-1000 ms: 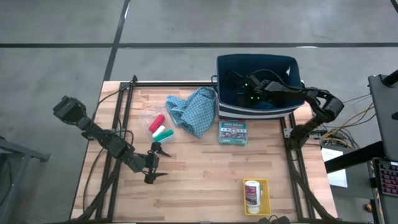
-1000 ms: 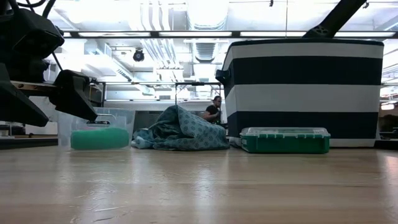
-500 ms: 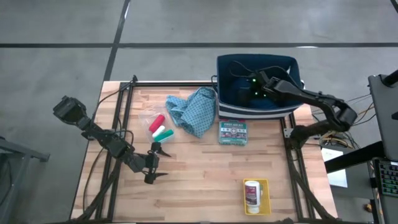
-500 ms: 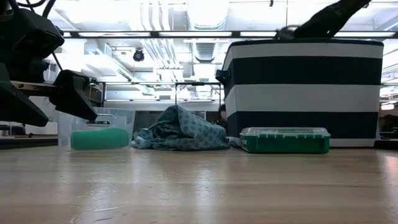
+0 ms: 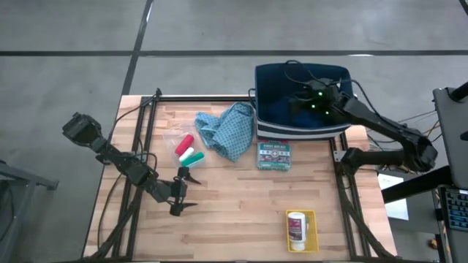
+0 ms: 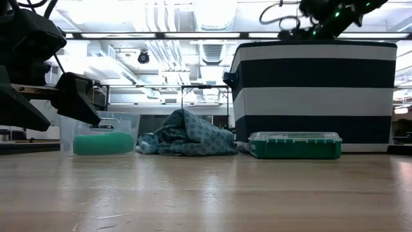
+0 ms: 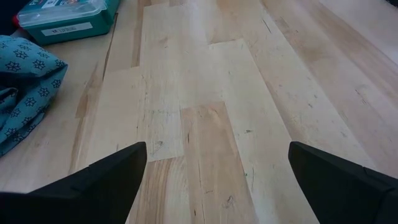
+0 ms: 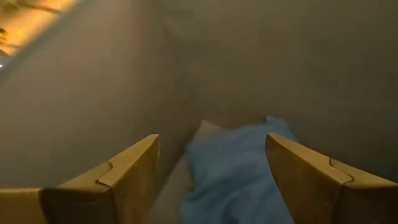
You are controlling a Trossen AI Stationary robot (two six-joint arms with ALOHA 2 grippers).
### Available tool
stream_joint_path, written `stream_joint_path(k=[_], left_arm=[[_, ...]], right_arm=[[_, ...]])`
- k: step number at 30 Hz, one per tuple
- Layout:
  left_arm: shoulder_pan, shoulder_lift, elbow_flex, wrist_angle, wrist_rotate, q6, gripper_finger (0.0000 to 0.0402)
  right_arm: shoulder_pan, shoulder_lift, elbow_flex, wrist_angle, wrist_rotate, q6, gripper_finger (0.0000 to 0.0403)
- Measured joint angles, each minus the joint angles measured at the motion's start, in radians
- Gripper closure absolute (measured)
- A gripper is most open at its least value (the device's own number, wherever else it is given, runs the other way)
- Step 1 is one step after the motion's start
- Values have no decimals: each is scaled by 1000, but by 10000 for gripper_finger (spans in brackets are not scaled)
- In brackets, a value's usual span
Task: Pick & place medical supplies in basket/bin
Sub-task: Put the light blue patient gown into the blue bin
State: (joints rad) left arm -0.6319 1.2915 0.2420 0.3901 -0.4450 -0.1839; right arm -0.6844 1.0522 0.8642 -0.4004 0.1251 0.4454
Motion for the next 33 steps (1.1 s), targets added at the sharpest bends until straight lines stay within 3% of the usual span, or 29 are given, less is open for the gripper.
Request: stream_joint_path(k=[9, 20, 33], left_arm=[[0, 0, 0, 0, 0, 0, 3], [0, 0, 0, 0, 0, 0, 3], [0, 0, 0, 0, 0, 0, 3]], right_arm=[[32, -116, 0, 66, -8, 0, 127], [33, -153, 0, 187, -138, 13, 122], [33, -162, 0, 358, -460, 19, 119]])
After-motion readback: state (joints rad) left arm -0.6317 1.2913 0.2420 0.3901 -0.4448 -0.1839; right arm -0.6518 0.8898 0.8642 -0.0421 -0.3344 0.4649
